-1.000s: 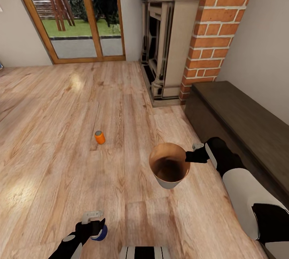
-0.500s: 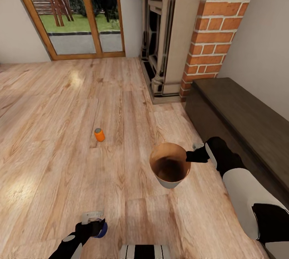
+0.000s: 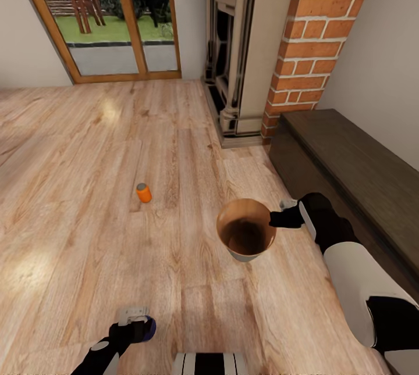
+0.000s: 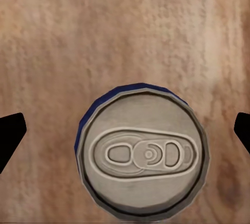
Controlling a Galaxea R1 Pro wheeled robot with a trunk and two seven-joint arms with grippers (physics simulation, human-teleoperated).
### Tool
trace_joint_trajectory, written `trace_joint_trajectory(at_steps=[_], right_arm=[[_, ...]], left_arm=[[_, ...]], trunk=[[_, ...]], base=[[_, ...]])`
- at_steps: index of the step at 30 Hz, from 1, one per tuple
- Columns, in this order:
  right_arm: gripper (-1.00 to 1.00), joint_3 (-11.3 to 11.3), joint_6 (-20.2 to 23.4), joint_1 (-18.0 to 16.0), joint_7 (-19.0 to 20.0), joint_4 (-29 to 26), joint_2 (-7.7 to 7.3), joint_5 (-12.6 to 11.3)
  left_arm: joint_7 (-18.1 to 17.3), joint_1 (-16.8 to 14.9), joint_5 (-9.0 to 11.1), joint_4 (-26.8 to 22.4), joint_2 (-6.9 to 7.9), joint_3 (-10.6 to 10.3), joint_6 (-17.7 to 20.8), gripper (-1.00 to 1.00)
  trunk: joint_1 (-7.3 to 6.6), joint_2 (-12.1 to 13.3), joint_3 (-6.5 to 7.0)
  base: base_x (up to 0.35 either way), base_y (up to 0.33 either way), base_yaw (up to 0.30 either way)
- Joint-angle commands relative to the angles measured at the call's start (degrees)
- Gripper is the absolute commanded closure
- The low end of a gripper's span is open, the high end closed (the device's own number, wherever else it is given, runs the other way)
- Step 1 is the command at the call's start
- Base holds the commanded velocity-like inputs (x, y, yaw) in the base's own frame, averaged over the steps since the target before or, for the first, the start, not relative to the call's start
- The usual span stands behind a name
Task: Put the three can of soda from the living room inside the tash can in the kitchen.
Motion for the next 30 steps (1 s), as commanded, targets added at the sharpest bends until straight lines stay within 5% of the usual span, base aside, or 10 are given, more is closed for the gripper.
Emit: trace_joint_trajectory(at_steps=[1,10,30], right_arm=[[1.00,-0.03,0.18,-0.02,0.25,-0.14,0.00,-1.04],[1.00,0.06,0.18,-0.02,0.20,-0.68,0.00,-1.04],[1.00,0.15,0.18,-0.02,0.28,-0.75,0.04,-1.04]], left_arm=[[0.01,0.00,0.00,0.01,0.00,0.00,0.00,-1.00],[0.02,-0.04,0.00,0.11,0.00,0.00,0.00,-1.00],[-0.25,0.01,0.06,-0.20,0.00,0.04,-0.15,-1.00]], trunk=[[0.02,-0.02,-0.22],[0.25,-0.14,-2.22],[0.25,-0.14,-2.22]], base=[[0.000,0.000,0.000],[0.000,0.000,0.000],[0.000,0.000,0.000]])
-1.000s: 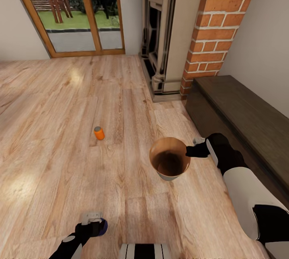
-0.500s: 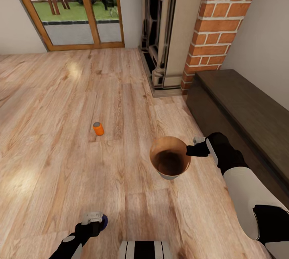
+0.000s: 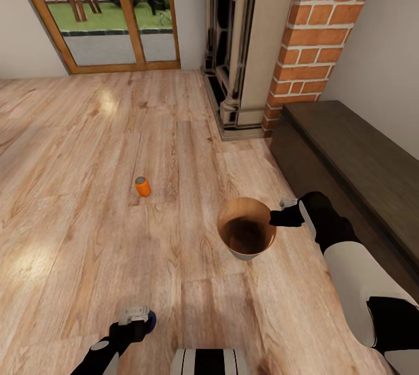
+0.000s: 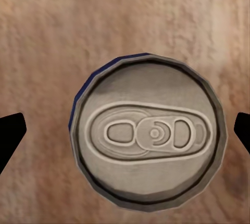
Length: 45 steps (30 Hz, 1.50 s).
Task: Put the three can of soda from the living room inside the tash can in the kitchen.
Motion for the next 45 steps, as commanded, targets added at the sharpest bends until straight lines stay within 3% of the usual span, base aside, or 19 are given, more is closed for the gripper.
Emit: trace_joint_trajectory(at_steps=[1,11,20,34,35,45], right_arm=[[1.00,-0.04,0.24,-0.02,0.29,-0.01,0.02,-1.54],[1.00,-0.04,0.24,0.06,0.29,-0.01,-0.02,-1.54],[1.00,-0.04,0.24,0.07,0.29,-0.01,-0.02,-1.54],[1.00,-0.05,0.24,0.09,0.38,-0.28,-0.02,-1.54],[1.00,-0.05,0.24,0.09,0.38,-0.30,-0.02,-1.54],[1.00,-0.04,0.24,0.15,0.31,-0.34,0.05,-1.49]], left_arm=[[-0.05,0.00,-0.01,0.01,0.00,-0.01,0.02,-1.00],[-0.22,0.01,0.02,-0.30,0.00,-0.01,0.09,-1.00],[-0.23,-0.01,0.02,-0.30,0.00,-0.03,0.13,-1.00],[-0.33,0.01,-0.03,-0.38,0.08,-0.56,-0.39,-1.00],[-0.33,0.01,-0.04,-0.38,0.08,-0.58,-0.41,1.00],[-0.06,0.10,-0.06,-0.72,0.08,-1.48,-0.58,1.00]], trunk=[[-0.01,0.00,0.01],[-0.01,0.00,0.01],[0.23,-0.12,-1.99],[0.23,-0.12,-1.99],[0.23,-0.12,-1.99],[0.23,-0.12,-1.99]], base=[[0.000,0.000,0.000],[0.000,0.000,0.000],[0.000,0.000,0.000],[0.000,0.000,0.000],[0.000,0.000,0.000],[0.000,0.000,0.000]])
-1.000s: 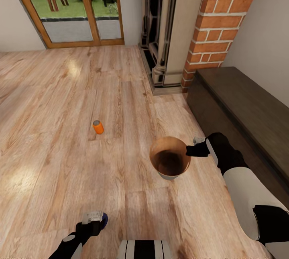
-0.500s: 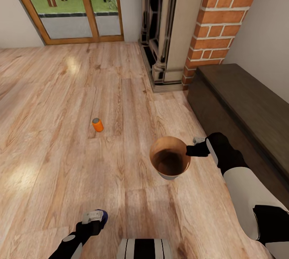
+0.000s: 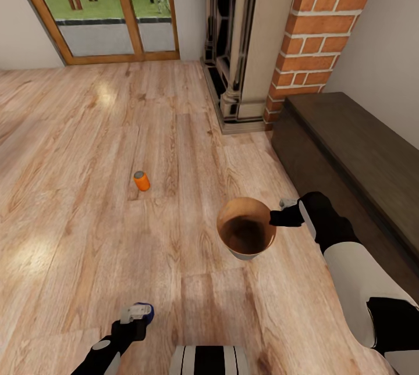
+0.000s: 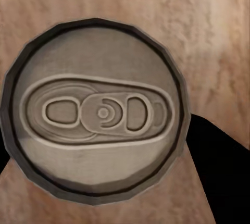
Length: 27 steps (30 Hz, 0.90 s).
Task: Put the three can of soda from the living room inside the tash can in the kitchen.
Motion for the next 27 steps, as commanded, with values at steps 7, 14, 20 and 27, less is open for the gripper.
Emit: trace_joint_trajectory(at_steps=[7,14,20,27], right_arm=[[1.00,-0.04,0.22,-0.01,0.26,0.01,0.02,-1.41],[1.00,-0.04,0.22,-0.01,0.23,0.05,0.13,-1.39],[1.00,-0.07,0.22,0.96,0.27,0.22,0.36,-1.45],[1.00,0.40,0.22,2.29,0.33,0.81,0.87,-1.70]], left_arm=[[0.07,0.00,-0.09,-0.02,-0.04,-0.06,-0.01,1.00],[-0.03,0.00,-0.09,-0.02,-0.01,-0.06,0.01,1.00],[-0.57,0.00,0.10,-1.25,0.35,-0.04,0.77,1.00],[-4.66,-0.18,0.32,-14.87,0.98,0.51,12.38,1.00]], trunk=[[-0.16,0.08,1.33],[-0.34,0.17,2.88],[-0.50,0.25,4.21],[-0.68,0.34,5.76]], base=[[0.000,0.000,0.000],[0.000,0.000,0.000],[0.000,0.000,0.000],[0.000,0.000,0.000]])
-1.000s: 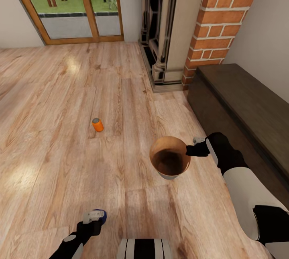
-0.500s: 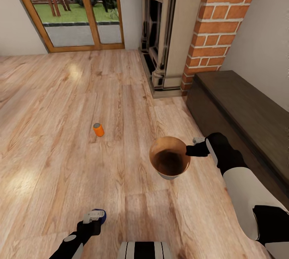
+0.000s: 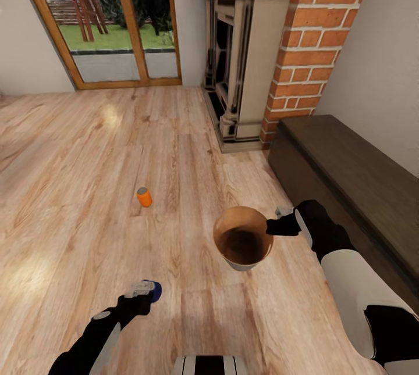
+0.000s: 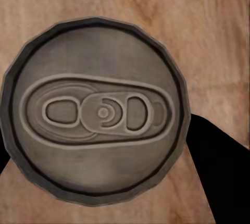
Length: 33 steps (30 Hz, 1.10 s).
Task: Put the three can of soda from the living room inside the tash can in the kitchen.
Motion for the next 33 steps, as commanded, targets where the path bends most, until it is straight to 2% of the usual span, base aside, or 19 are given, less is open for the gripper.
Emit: trace_joint_trajectory(at_steps=[1,3,4,8,10,11,12,14,15,16,17,19,20,22,24,27,29,31,33], right_arm=[[1.00,0.20,0.11,0.11,0.19,-0.06,0.04,-1.22],[1.00,1.37,0.11,0.43,0.19,-0.01,0.12,-1.30],[1.00,2.47,0.11,0.66,0.20,0.07,0.22,-1.46],[1.00,3.03,0.11,1.08,0.36,0.11,0.77,-1.52],[1.00,3.18,0.11,1.30,0.36,0.12,1.18,-1.52],[1.00,3.21,0.11,1.38,0.36,0.12,1.36,-1.52],[1.00,3.25,0.11,1.56,0.37,0.15,1.67,-1.52],[1.00,3.31,0.11,1.68,0.34,0.17,1.95,-1.52],[1.00,3.38,0.11,1.75,0.32,0.29,2.20,-1.52],[1.00,3.41,0.11,1.77,0.31,0.38,2.38,-1.52],[1.00,3.44,0.11,1.81,0.32,0.56,2.86,-1.51],[1.00,3.48,0.11,1.84,0.29,0.69,3.45,-1.46],[1.00,3.64,0.11,1.85,0.26,0.79,4.09,-1.42],[1.00,6.16,0.11,1.87,0.06,1.75,5.33,-1.32],[1.00,7.42,0.11,1.87,0.02,2.38,5.59,-1.33],[1.00,9.20,0.11,1.88,-0.04,3.75,6.17,-1.34],[1.00,9.48,0.11,1.88,-0.05,4.00,6.44,-1.35],[1.00,9.66,0.11,1.88,-0.06,4.18,6.67,-1.35],[1.00,9.67,0.11,1.86,-0.06,4.21,6.72,-1.35]], left_arm=[[-0.28,0.00,-0.12,-1.59,0.29,0.02,1.17,1.00],[-0.85,-0.04,-0.01,-5.98,1.64,0.12,5.12,1.00],[-1.25,-0.07,0.11,-10.87,3.46,0.17,9.72,1.00],[-1.48,-0.27,0.17,-17.20,5.34,0.22,15.67,1.00],[-1.55,-1.22,0.22,-21.50,6.79,0.26,19.62,1.00],[-1.63,-1.83,0.23,-22.86,7.22,0.27,21.08,1.00],[-2.25,-3.37,0.30,-25.17,7.88,0.28,24.36,1.00],[-4.05,-5.37,0.49,-26.67,8.32,0.29,27.82,1.00],[-7.15,-7.96,0.60,-27.46,8.58,0.26,31.05,1.00],[-8.93,-9.36,0.57,-27.66,8.66,0.23,32.46,1.00],[-12.45,-12.16,0.53,-27.55,8.77,0.11,34.91,1.00],[-15.53,-14.70,0.54,-27.05,8.71,0.02,37.09,1.00],[-17.90,-17.08,0.54,-26.56,8.56,-0.15,39.11,1.00],[-21.15,-23.03,0.66,-25.98,8.20,-0.44,42.57,1.00],[-22.12,-25.08,0.72,-25.95,7.74,-0.57,43.57,1.00],[-25.90,-28.37,0.77,-26.23,5.22,-1.30,43.61,1.00],[-28.06,-29.45,0.76,-26.23,4.52,-1.60,43.61,1.00],[-31.14,-30.72,0.76,-26.16,3.97,-4.43,43.61,1.00],[-31.80,-30.95,0.73,-26.08,3.84,-6.64,43.61,1.00]], trunk=[[-0.03,0.01,0.23],[-0.08,0.04,0.68],[-0.10,0.05,0.90],[-0.21,0.11,1.79],[-0.26,0.13,2.23],[-0.28,0.15,2.45],[-0.31,0.16,2.67],[-0.36,0.19,3.11],[-0.39,0.20,3.34],[-0.41,0.21,3.56],[-0.44,0.23,3.78],[-0.49,0.25,4.22],[-0.52,0.27,4.44],[-0.57,0.29,4.89],[-0.62,0.32,5.33],[-0.70,0.36,5.99],[-0.75,0.39,6.44],[-0.80,0.41,6.88],[-0.85,0.44,7.32]], base=[[0.000,0.000,0.000],[0.000,0.000,0.000],[0.000,0.000,0.000],[0.000,0.000,0.000],[0.000,0.000,0.000],[0.000,0.000,0.000],[0.000,0.000,0.000],[0.000,0.000,0.000],[0.000,0.000,0.000],[0.000,0.000,0.000],[0.000,0.000,0.000],[0.000,0.000,0.000],[0.000,0.000,0.000],[0.000,0.000,0.000],[0.000,0.000,0.000],[0.000,0.000,0.000],[0.000,0.000,0.000],[0.000,0.000,0.000],[0.000,0.000,0.000]])
